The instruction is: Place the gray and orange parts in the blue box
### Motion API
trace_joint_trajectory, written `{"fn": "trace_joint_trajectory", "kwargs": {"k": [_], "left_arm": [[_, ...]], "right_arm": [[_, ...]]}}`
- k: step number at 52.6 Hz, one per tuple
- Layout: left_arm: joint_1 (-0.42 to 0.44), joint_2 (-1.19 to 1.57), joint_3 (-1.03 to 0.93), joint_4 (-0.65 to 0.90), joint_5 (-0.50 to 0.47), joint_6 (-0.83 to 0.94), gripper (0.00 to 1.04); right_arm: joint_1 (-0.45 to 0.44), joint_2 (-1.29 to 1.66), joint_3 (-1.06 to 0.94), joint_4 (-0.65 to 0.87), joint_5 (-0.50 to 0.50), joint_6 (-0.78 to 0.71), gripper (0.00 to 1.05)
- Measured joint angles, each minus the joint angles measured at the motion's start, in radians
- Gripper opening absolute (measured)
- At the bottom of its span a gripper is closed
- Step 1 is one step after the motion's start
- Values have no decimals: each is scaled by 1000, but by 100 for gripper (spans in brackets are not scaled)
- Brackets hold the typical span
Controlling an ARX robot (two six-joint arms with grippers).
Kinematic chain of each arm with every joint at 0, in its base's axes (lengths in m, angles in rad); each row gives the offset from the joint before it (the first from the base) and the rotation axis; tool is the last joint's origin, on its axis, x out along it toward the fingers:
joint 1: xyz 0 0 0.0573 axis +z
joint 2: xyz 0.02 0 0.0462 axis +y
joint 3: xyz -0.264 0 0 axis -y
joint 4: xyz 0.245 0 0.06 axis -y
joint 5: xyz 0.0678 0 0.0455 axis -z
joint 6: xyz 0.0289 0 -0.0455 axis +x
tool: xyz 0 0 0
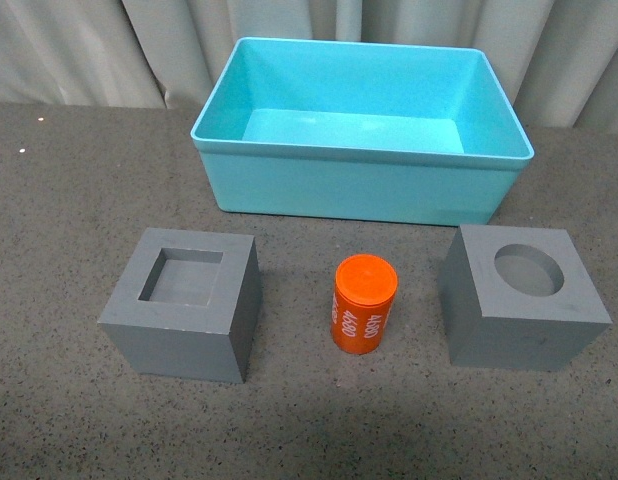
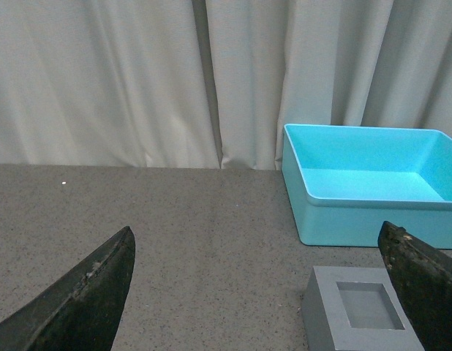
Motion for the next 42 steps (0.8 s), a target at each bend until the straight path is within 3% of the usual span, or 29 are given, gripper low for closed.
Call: {"fn": "trace_joint_trajectory", "kwargs": {"k": [42], "left_arm": [[0,0,0,0,0,0,98]], "right_arm": [[0,0,0,0,0,0,95]]}}
